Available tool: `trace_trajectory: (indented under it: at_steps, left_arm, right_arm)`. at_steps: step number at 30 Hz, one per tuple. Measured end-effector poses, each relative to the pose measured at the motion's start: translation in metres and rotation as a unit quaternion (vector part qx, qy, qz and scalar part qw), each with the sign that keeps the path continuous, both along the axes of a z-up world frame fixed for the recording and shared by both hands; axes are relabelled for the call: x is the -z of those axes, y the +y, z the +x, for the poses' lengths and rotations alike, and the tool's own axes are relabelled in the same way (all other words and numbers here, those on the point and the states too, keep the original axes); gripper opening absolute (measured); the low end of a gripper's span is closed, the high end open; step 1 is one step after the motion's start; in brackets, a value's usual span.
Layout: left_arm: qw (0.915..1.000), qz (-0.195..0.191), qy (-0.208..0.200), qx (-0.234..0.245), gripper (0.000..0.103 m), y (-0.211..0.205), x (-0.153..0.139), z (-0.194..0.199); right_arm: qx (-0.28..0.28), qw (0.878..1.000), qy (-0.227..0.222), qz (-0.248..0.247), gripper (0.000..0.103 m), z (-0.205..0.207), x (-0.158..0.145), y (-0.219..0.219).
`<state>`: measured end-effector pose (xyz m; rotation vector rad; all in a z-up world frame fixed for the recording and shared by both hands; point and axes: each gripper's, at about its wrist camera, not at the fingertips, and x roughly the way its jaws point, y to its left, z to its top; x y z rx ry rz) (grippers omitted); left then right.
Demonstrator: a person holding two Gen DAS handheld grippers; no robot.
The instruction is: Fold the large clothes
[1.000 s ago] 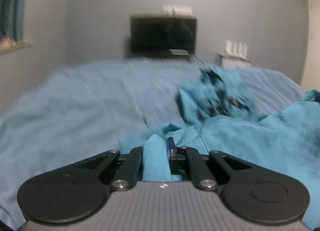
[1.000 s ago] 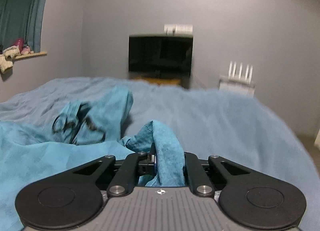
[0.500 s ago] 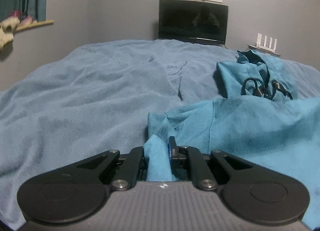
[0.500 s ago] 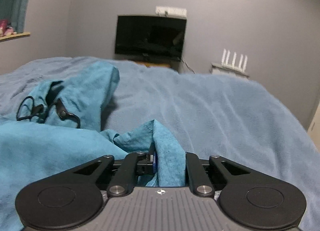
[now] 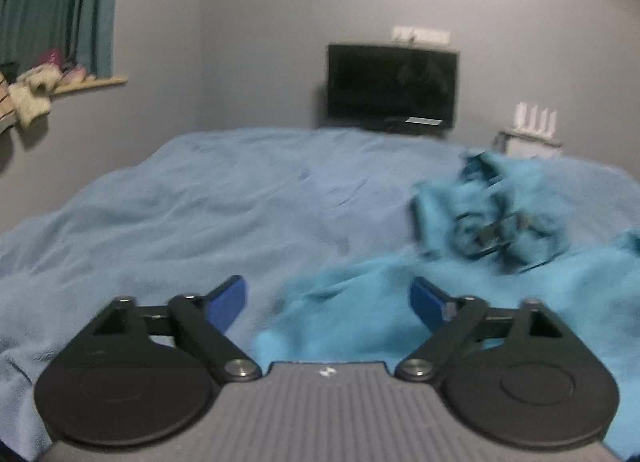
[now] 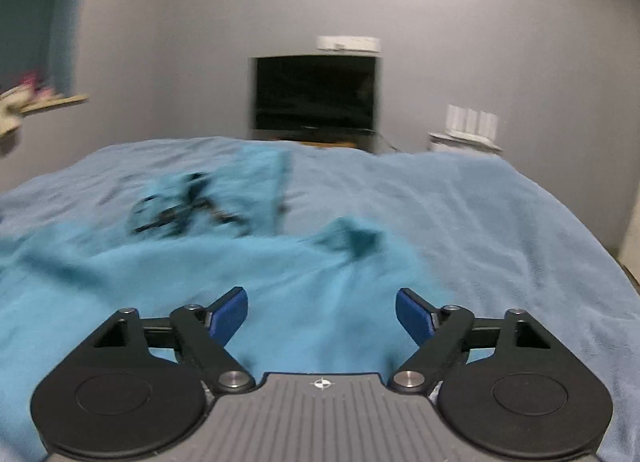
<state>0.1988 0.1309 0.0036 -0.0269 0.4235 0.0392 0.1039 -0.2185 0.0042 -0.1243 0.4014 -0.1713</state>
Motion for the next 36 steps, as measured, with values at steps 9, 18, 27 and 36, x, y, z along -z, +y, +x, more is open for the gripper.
trace_trajectory:
  at_steps: [9, 18, 27, 36]
  left_arm:
    - [0.9688, 0.118, 0.128, 0.177, 0.097, -0.148, 0.055, -0.044]
    - [0.9708, 0.089, 0.183, 0.128, 0.102, -0.125, 0.084, -0.048]
    - [0.9785, 0.096, 0.178, 0.04, 0.102, -0.098, 0.06, -0.072]
    - [0.9804, 0.071, 0.182, 0.029, 0.103, -0.095, 0.045, -0.098]
  right_arm:
    - [-0.069, 0.994, 0.082, -0.026, 0.086, 0.0, 0.043, 0.053]
    - [0.044, 0.993, 0.107, 0.004, 0.086, -0.026, 0.051, 0.004]
    - [0.105, 0.992, 0.069, 0.029, 0.087, -0.066, 0.039, -0.018]
    - [0.12, 0.988, 0.065, 0.076, 0.088, -0.103, 0.031, -0.025]
